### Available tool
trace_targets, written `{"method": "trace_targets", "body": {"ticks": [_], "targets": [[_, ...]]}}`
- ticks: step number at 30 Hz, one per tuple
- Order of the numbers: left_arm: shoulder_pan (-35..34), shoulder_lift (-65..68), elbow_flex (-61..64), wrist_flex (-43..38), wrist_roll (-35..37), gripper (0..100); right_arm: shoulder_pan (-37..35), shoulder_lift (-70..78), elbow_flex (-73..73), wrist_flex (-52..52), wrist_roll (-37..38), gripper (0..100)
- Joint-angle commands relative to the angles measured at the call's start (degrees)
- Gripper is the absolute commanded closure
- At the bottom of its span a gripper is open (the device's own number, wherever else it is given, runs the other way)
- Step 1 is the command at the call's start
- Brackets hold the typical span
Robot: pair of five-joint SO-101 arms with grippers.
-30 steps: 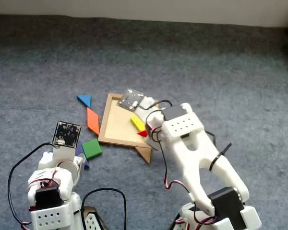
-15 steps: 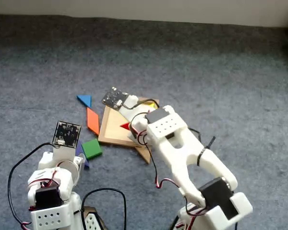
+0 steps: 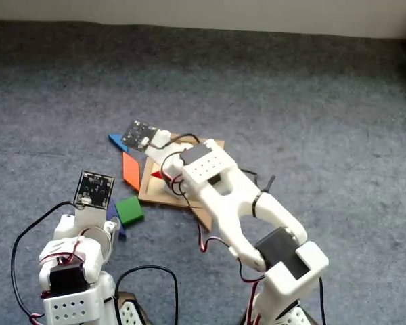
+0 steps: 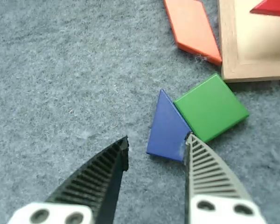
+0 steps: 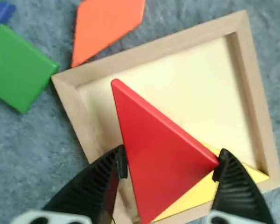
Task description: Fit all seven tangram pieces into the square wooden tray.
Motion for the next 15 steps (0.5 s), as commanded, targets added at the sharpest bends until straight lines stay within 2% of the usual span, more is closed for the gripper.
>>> {"method": "trace_targets", "body": {"ticks": [1,4,9,11,15], "targets": [[-0.84,-0.04,-0.40,-0.88,-0.35,79,-2.07,-0.66,-2.95,0.22,-0.44,67.9],[-0.84,-0.04,-0.40,-0.88,-0.35,79,-2.07,-0.92,-3.30,3.38,-0.79,58.3],[-0.84,-0.04,-0.40,-0.88,-0.35,79,-1.71,-1.10,-3.38,5.23,-2.99,56.7],[-0.84,-0.04,-0.40,-0.88,-0.35,79,-1.01,-1.10,-3.38,8.04,-2.99,60.0],[-0.84,-0.04,-0.40,-0.88,-0.35,79,0.75,-1.10,-3.47,10.42,-2.90,77.2]]}}
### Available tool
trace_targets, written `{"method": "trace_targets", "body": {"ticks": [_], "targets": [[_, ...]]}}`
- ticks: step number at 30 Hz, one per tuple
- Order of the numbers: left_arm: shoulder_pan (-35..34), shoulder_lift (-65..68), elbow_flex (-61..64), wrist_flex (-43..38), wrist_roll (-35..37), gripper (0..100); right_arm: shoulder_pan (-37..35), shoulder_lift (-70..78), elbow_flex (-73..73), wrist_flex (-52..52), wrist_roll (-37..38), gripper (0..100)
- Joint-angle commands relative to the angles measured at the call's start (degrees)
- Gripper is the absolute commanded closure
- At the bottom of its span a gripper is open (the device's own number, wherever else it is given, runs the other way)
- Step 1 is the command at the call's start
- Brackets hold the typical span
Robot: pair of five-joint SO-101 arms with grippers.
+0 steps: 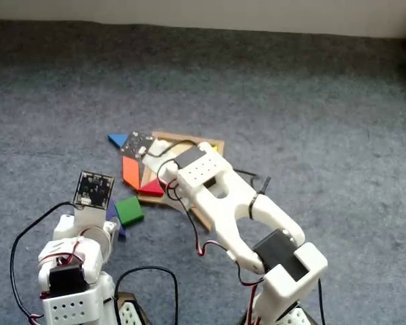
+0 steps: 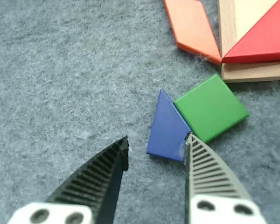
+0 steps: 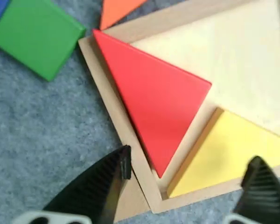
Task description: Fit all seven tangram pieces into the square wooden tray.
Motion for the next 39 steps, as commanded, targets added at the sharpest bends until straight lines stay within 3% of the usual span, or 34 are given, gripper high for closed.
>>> {"method": "trace_targets", "body": {"ticks": [1,5,10,13,28,32,39], "targets": [[-0.84,-0.04,-0.40,-0.88,-0.35,79,2.51,-1.10,-3.56,0.31,-0.62,80.8],[-0.84,-0.04,-0.40,-0.88,-0.35,79,2.86,-1.01,-3.47,-4.35,-0.88,87.5],[-0.84,-0.04,-0.40,-0.88,-0.35,79,2.77,-0.57,-3.21,-14.73,-10.20,87.8],[-0.84,-0.04,-0.40,-0.88,-0.35,79,2.59,-0.48,-2.59,-19.82,-11.52,87.8],[-0.84,-0.04,-0.40,-0.88,-0.35,79,7.25,-0.48,7.43,-19.91,-11.08,87.8],[-0.84,-0.04,-0.40,-0.88,-0.35,79,11.47,-0.57,7.43,-19.56,-4.75,87.8],[-0.84,-0.04,-0.40,-0.88,-0.35,79,11.91,-1.19,6.81,-11.82,-4.48,87.8]]}}
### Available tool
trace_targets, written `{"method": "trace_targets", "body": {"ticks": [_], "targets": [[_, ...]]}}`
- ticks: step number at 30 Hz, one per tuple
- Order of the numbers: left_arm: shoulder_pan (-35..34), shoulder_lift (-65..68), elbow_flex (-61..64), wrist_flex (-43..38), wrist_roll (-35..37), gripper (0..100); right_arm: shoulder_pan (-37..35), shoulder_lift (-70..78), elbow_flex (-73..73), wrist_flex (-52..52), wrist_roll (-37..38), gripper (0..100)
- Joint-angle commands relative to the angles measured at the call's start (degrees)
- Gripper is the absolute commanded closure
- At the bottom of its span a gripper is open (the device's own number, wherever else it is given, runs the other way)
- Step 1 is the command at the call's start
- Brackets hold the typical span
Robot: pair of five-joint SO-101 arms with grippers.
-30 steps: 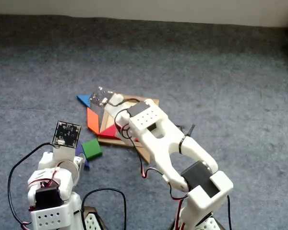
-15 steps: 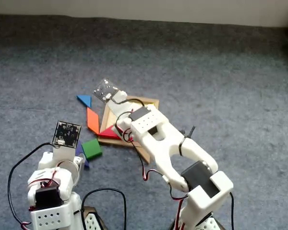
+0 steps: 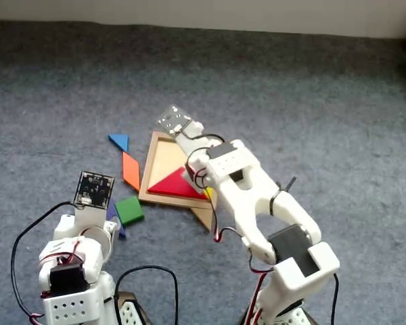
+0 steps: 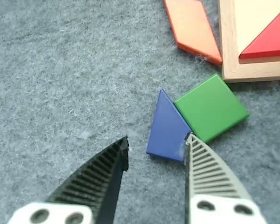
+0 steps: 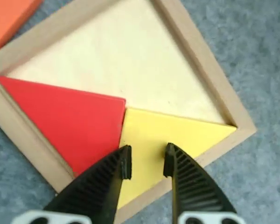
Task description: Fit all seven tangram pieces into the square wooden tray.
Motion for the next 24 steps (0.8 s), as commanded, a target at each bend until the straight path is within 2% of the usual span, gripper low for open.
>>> {"method": "trace_targets", "body": {"ticks": [1,6,9,16,24], "targets": [[-0.84,-0.04,-0.40,-0.88,-0.35,79,1.10,-1.19,-0.22,3.30,-1.93,87.8],[-0.84,-0.04,-0.40,-0.88,-0.35,79,0.75,-8.48,-0.22,3.03,-8.18,87.8],[-0.84,-0.04,-0.40,-0.88,-0.35,79,-0.31,-13.05,3.47,-1.63,-11.25,87.8],[-0.84,-0.04,-0.40,-0.88,-0.35,79,-5.41,-14.73,16.92,-19.56,-11.52,87.9],[-0.84,-0.04,-0.40,-0.88,-0.35,79,-5.76,-9.10,17.80,-19.91,-10.73,87.9]]}}
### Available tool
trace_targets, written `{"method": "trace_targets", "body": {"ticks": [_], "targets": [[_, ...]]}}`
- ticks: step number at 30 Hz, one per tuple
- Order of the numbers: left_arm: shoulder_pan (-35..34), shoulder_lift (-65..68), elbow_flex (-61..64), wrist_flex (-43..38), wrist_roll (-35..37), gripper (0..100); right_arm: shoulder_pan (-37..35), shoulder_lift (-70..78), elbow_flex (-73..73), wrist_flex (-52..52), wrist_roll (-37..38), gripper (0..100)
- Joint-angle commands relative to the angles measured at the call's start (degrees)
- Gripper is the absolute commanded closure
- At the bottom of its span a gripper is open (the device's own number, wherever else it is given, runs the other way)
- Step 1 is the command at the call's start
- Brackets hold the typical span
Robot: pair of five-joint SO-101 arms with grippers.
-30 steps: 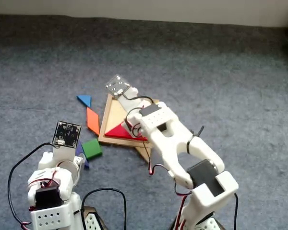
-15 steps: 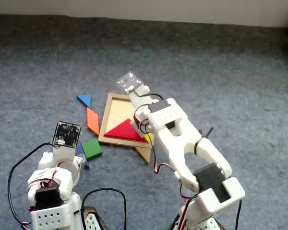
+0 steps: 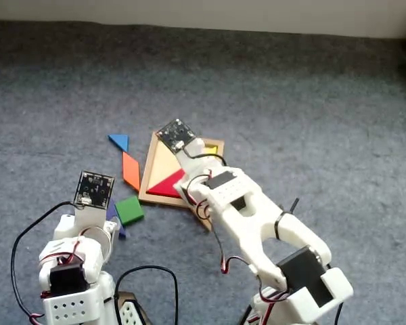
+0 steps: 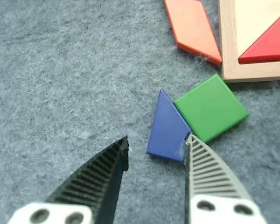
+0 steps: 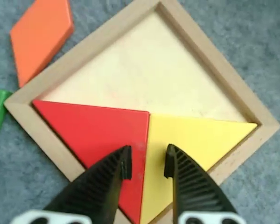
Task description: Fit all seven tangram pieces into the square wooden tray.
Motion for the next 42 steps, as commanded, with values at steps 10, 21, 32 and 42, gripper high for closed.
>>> {"method": "trace_targets", "body": {"ticks": [10,21,32,42], "targets": [[-0.84,-0.04,-0.40,-0.88,-0.35,79,0.75,2.86,-9.71,20.79,13.80,90.9],[-0.84,-0.04,-0.40,-0.97,-0.26,79,5.67,-16.40,-15.69,38.73,15.03,93.4],[-0.84,-0.04,-0.57,-1.05,-0.09,79,19.91,-46.64,7.52,38.55,11.08,93.4],[-0.84,-0.04,-0.84,-0.97,-0.09,79,26.59,-65.89,25.89,38.55,11.08,93.4]]}}
